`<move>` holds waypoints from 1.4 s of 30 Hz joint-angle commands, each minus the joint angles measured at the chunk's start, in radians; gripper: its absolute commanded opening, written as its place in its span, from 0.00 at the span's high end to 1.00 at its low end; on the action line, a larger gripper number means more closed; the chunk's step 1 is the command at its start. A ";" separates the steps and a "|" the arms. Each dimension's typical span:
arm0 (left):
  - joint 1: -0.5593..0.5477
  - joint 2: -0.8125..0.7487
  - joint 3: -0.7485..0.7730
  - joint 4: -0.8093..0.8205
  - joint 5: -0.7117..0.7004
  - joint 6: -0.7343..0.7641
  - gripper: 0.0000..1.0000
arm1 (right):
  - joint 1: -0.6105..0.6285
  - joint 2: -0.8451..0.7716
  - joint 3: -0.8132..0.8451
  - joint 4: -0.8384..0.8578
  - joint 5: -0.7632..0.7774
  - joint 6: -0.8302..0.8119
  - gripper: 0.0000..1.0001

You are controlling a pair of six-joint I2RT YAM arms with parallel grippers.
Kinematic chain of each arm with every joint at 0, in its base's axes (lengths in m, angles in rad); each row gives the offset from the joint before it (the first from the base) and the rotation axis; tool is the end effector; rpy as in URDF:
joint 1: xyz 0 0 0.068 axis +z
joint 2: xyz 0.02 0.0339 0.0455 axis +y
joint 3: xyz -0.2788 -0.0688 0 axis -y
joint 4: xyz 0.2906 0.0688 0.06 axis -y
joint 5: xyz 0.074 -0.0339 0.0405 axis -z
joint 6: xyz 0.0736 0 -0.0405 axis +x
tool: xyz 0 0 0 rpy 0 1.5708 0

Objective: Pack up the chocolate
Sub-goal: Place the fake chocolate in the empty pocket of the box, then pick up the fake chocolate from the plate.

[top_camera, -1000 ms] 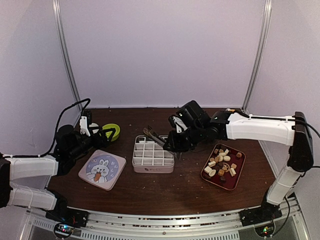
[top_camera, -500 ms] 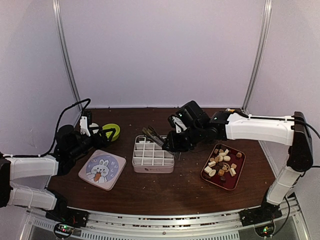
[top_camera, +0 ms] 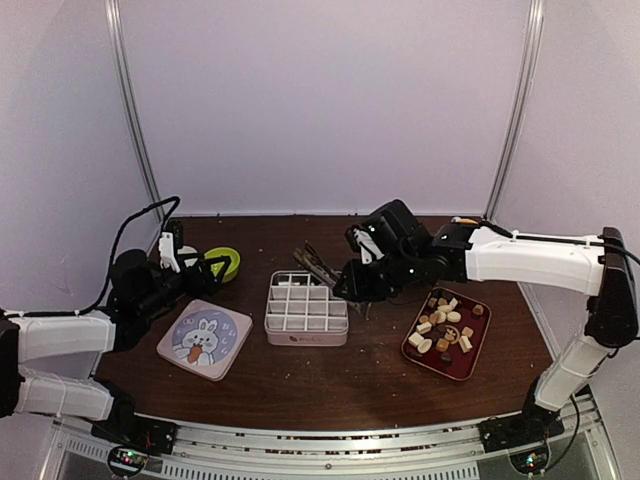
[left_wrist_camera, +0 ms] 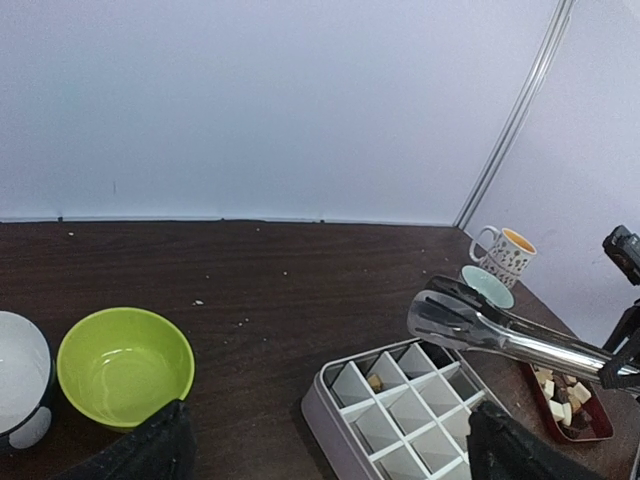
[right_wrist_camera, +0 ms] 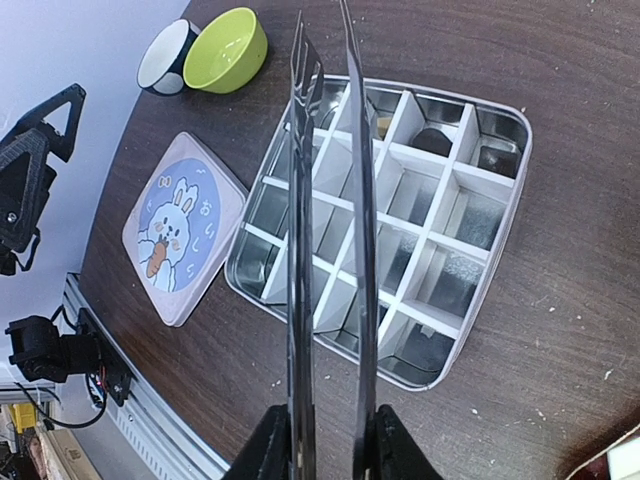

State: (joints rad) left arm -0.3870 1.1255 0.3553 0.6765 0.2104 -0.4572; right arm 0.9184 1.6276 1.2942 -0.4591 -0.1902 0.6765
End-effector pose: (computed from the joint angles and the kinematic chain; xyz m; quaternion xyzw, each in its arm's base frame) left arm 0.2679 -0.1258 0.1922 0.0448 0.7374 -0.3451 0.5789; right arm 0.2517 0.3523 0.2493 -0.1469 0.9100 0.3316 0.2010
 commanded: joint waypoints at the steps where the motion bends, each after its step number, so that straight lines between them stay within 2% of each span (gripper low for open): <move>1: 0.005 -0.054 0.054 -0.005 0.031 -0.035 0.02 | -0.009 -0.081 -0.028 0.020 0.066 -0.017 0.75; 8: 0.004 -0.099 0.060 -0.052 -0.019 -0.055 0.02 | -0.014 -0.152 -0.065 0.032 0.106 -0.025 0.76; 15: 0.004 -0.182 -0.018 -0.047 -0.167 0.129 0.02 | -0.026 -0.175 -0.072 0.046 0.110 -0.059 0.76; 19: 0.005 -0.218 0.019 -0.197 -0.222 0.209 0.02 | -0.040 -0.172 -0.070 0.061 0.081 -0.079 0.76; 26: 0.008 -0.240 0.051 -0.329 -0.454 0.320 0.02 | -0.073 -0.177 -0.064 0.057 0.039 -0.121 0.76; 28: 0.028 -0.235 0.066 -0.351 -0.499 0.343 0.02 | -0.085 -0.185 -0.066 0.056 0.025 -0.128 0.76; 36: 0.194 -0.174 0.070 -0.299 -0.523 0.380 0.02 | -0.137 -0.238 -0.098 0.030 -0.027 -0.165 0.76; 42: 0.270 -0.076 0.063 -0.176 -0.510 0.429 0.03 | -0.162 -0.305 -0.158 0.021 -0.025 -0.172 0.77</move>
State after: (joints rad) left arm -0.1589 0.9981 0.4007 0.3656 -0.2893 -0.0818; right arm 0.7712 1.3773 1.1759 -0.4377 -0.2047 0.5228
